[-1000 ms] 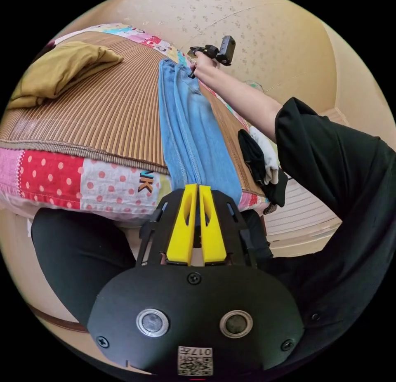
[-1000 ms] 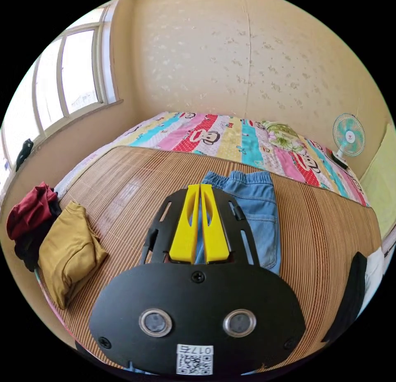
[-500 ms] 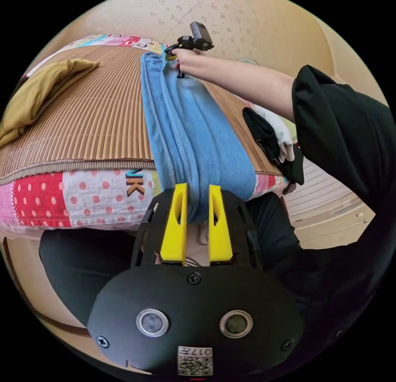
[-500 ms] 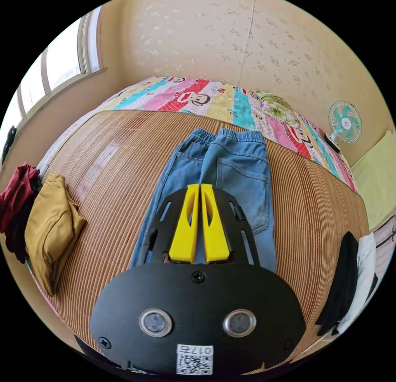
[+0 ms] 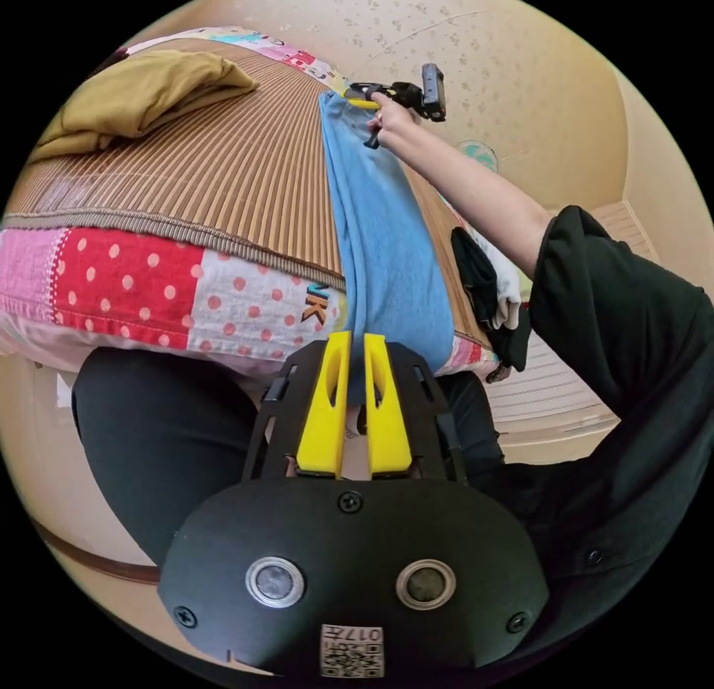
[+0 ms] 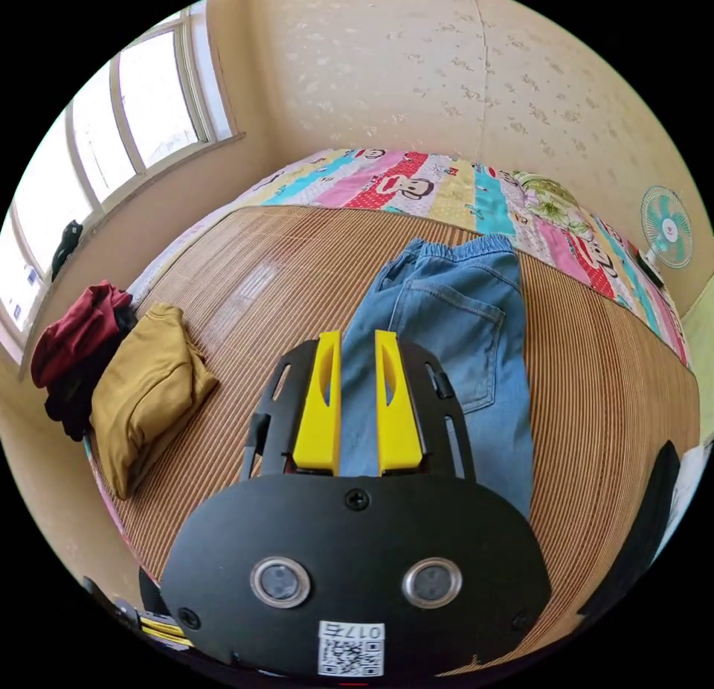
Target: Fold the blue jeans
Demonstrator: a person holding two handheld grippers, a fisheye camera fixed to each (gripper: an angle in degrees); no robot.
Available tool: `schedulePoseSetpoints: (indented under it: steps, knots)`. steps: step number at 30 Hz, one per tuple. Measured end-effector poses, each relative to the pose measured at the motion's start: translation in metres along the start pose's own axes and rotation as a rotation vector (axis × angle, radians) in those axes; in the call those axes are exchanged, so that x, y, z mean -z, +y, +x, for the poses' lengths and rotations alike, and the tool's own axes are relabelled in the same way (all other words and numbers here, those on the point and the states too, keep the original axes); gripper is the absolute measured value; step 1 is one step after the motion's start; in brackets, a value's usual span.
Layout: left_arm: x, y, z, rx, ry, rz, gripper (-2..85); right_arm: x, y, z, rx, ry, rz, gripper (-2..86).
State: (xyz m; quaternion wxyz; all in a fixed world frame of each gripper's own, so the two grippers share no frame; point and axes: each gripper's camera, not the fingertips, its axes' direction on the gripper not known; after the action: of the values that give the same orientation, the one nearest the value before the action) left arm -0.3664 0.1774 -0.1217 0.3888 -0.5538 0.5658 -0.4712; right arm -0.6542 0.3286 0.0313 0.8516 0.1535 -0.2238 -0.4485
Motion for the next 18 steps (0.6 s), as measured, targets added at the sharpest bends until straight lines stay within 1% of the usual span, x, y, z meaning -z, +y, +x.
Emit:
schedulePoseSetpoints:
  steps: [1,3,4,6,8,10,12,13,15,16,17,18]
  knots:
    - [0.006,0.0,0.0,-0.008,-0.004,0.034,6.1,0.014,0.01,0.004,0.011,-0.021,0.016,8.0]
    - [0.009,-0.002,0.001,-0.029,-0.014,0.054,8.2,0.069,0.062,0.023,0.049,-0.039,0.048,8.7]
    - [0.007,-0.006,0.002,-0.038,-0.026,0.046,9.7,0.082,0.077,0.029,0.059,-0.036,0.047,9.0]
    - [0.0,-0.013,0.004,-0.053,-0.034,0.026,11.1,0.125,0.144,0.056,0.069,-0.016,0.001,10.2]
    - [-0.004,-0.021,0.007,-0.077,-0.033,0.03,11.3,0.154,0.196,0.081,0.019,-0.017,-0.041,11.2]
    - [-0.009,-0.03,0.009,-0.063,-0.115,-0.004,10.0,0.18,0.245,0.111,-0.096,-0.054,-0.063,12.2]
    - [-0.012,-0.031,0.009,-0.069,-0.162,-0.016,8.3,0.201,0.299,0.147,-0.218,-0.197,-0.075,12.9]
    - [-0.015,-0.029,0.007,-0.075,-0.146,-0.015,7.1,0.202,0.312,0.154,-0.236,-0.245,-0.084,12.8]
    - [-0.025,-0.029,0.001,-0.066,-0.089,-0.078,4.8,0.19,0.348,0.169,-0.294,-0.446,-0.152,11.9]
    - [-0.03,-0.027,-0.003,-0.056,-0.034,-0.114,2.7,0.184,0.355,0.168,-0.292,-0.488,-0.184,11.6]
    - [-0.03,-0.026,-0.004,-0.053,-0.015,-0.114,2.4,0.178,0.365,0.165,-0.272,-0.534,-0.197,9.0]
    - [-0.025,-0.022,-0.004,-0.071,0.004,-0.108,1.8,0.185,0.375,0.167,-0.295,-0.485,-0.163,6.8]
